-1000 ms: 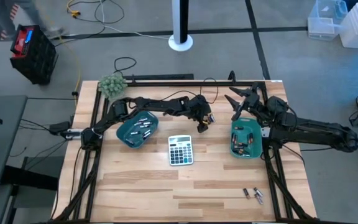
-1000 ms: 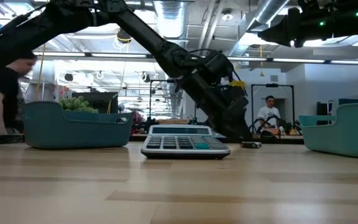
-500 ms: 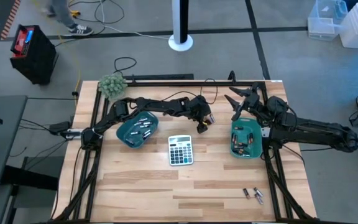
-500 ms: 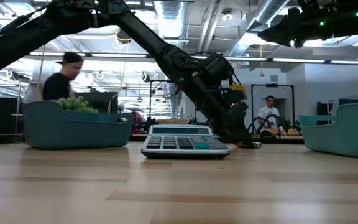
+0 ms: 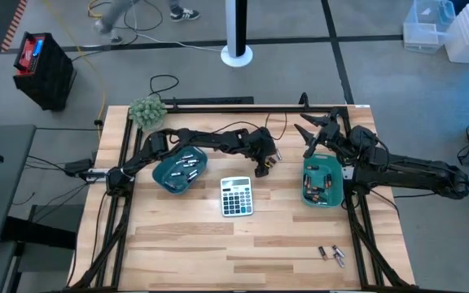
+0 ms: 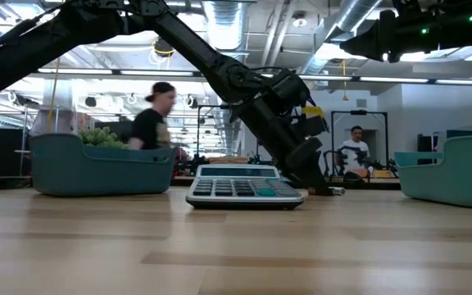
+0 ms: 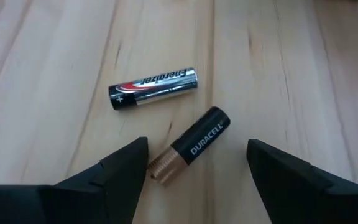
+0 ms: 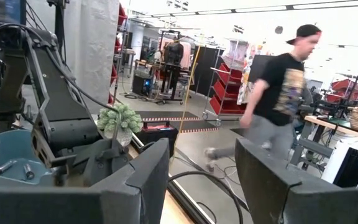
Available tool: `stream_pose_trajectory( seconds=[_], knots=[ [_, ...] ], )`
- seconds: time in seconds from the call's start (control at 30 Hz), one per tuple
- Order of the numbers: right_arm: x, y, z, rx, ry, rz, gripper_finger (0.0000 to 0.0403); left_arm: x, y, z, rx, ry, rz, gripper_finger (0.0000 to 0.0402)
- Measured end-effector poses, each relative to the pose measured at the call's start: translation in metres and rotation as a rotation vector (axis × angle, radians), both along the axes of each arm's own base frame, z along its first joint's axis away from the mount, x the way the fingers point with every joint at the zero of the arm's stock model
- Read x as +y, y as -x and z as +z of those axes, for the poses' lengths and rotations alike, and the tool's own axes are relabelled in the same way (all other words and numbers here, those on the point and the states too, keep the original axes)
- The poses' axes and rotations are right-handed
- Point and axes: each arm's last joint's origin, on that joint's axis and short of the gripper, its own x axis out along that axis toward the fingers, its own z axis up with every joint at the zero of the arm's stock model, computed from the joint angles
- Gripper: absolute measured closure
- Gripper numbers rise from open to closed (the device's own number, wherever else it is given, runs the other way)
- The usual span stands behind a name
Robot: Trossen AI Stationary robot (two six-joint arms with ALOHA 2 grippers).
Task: Sort batteries
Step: Put the brown/black battery into the green bin
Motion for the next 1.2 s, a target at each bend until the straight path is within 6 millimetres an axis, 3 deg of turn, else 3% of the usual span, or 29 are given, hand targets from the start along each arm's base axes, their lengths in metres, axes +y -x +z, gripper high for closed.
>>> stream_pose_trajectory(
  seconds=[0.2, 0.6, 1.2],
  knots=[
    [0.000, 0.000, 0.000, 0.000, 0.000, 0.000, 0.0205, -0.006, -0.001, 0.000, 0.014, -0.024, 0.002, 0.0189],
    [0.000, 0.000, 0.000, -0.001, 0.000, 0.000, 0.0205, -0.005, 0.000, 0.000, 0.015, 0.028, 0.071, 0.0358],
    [0.000, 0.000, 0.000, -0.001, 0.000, 0.001, 0.0205, -0.017, 0.001, 0.004, 0.049, 0.029, 0.007, 0.0362]
  ],
)
